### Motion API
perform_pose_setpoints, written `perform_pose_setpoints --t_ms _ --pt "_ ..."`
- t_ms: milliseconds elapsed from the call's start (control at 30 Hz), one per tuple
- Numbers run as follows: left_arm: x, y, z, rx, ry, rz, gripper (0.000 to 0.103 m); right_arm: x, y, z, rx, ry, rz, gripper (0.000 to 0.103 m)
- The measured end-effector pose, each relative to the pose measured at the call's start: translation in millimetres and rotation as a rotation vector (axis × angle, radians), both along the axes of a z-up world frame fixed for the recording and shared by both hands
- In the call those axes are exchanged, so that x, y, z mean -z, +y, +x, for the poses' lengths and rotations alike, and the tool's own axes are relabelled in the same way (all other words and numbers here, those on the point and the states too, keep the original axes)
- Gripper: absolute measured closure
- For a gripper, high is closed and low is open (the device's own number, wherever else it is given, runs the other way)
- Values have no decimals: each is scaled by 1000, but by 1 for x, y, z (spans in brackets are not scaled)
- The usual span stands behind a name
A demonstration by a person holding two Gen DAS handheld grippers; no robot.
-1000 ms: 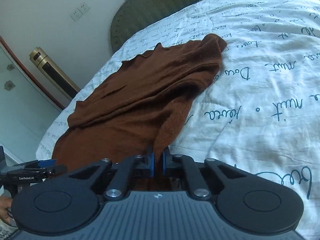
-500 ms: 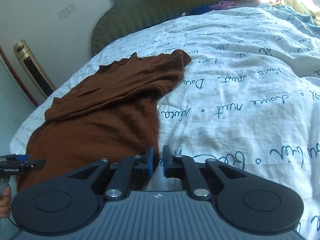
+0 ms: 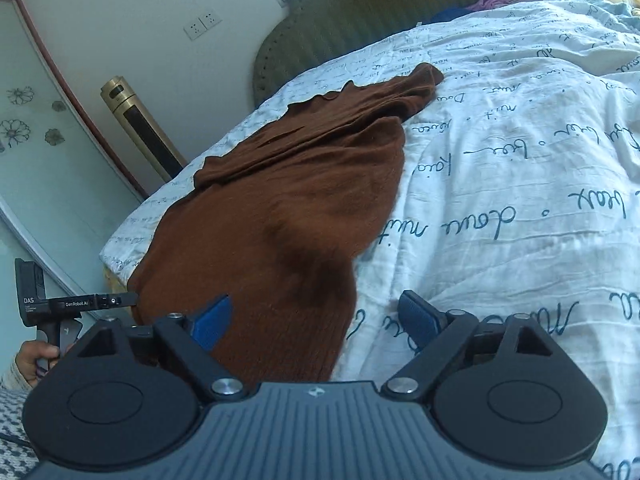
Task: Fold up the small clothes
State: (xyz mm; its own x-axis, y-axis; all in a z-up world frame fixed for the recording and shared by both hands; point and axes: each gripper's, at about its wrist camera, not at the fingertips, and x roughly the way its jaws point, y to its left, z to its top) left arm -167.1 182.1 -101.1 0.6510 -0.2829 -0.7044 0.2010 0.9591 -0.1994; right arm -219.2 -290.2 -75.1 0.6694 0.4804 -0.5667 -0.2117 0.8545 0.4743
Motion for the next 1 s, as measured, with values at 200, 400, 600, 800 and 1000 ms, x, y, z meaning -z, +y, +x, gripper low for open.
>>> perform_pose_setpoints --t_ms 200,400,600,800,1000 --pt "29 1 -3 73 45 -76 8 10 2 -2 -40 59 79 86" --pt "43 6 -9 96 60 -134 17 13 0 -24 -44 42 117 86" --pt "43 3 -17 169 76 -159 78 18 1 -31 -12 10 117 93" --pt "40 5 -20 186 87 -204 100 15 1 -34 0 -12 118 96" --pt "12 7 -30 246 41 -235 101 2 2 -38 2 -57 133 97"
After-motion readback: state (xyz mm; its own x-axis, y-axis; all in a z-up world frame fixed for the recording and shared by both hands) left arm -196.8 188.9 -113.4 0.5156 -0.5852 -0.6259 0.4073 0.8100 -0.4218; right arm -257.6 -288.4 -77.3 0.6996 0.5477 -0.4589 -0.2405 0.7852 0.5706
